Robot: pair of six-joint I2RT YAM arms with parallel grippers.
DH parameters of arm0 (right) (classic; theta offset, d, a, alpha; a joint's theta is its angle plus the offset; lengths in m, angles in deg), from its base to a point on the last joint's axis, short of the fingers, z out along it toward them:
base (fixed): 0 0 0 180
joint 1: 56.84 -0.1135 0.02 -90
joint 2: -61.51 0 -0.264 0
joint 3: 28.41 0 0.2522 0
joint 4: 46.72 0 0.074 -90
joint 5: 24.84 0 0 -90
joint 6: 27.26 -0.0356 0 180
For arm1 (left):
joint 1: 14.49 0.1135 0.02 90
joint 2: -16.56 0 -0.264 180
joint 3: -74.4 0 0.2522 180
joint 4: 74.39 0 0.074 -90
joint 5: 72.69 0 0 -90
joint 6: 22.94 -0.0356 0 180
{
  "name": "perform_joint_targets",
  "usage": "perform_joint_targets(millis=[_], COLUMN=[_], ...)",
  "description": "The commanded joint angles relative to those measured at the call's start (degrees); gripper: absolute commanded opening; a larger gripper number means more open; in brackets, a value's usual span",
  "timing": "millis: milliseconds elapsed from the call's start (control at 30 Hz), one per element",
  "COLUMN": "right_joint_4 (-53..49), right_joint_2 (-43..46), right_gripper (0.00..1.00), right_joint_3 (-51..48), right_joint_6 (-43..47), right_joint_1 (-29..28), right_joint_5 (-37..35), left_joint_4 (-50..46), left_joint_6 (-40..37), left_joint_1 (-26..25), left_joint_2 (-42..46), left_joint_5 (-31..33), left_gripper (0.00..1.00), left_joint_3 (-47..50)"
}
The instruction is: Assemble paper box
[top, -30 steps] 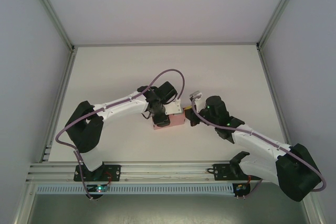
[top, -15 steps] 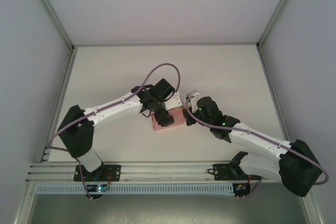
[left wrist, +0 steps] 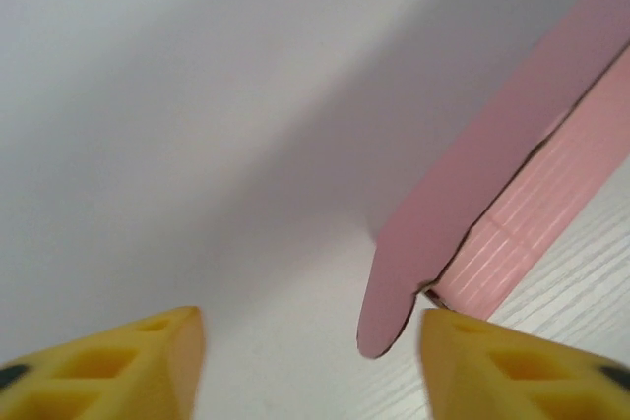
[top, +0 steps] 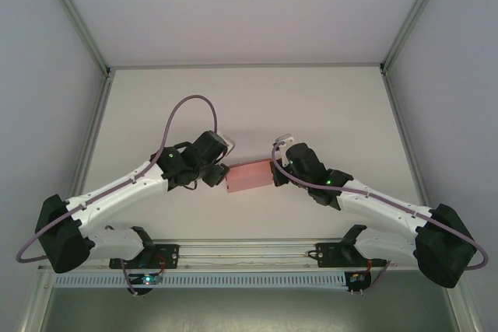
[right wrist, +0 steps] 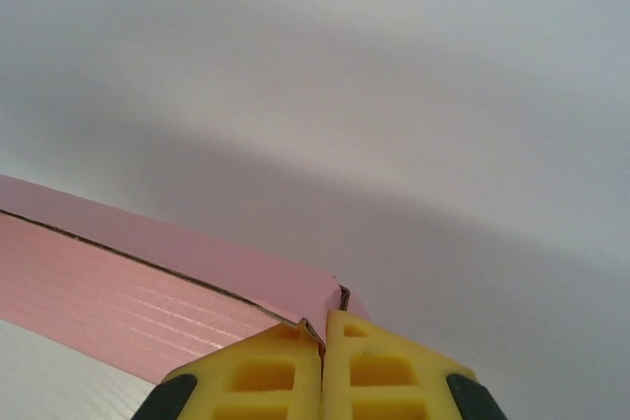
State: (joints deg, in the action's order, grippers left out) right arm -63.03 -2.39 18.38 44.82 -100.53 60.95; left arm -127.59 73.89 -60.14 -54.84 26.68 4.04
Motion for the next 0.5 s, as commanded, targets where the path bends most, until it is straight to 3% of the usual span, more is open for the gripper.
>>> perform_joint_targets(millis=[0,467], right_joint_4=[-2.4,-3.7], right_joint_2=[0.2,0.0], right_gripper=[0.00,0.00], right_joint_3=[1.3,1.6], right_joint_6=[-0.2,-0.4], right_joint_1=[-0.6,-0.6], right_joint_5=[-1.7,-1.0], left_joint_4=[-0.2,1.5], left_joint_6=[6.0,3.0], left_joint_1=[0.4,0.3], left_joint_2=[0.4,-5.7], left_joint_5=[1.2,-4.8], left_gripper=[0.52,0.52], left_joint_3=[1.0,-3.1])
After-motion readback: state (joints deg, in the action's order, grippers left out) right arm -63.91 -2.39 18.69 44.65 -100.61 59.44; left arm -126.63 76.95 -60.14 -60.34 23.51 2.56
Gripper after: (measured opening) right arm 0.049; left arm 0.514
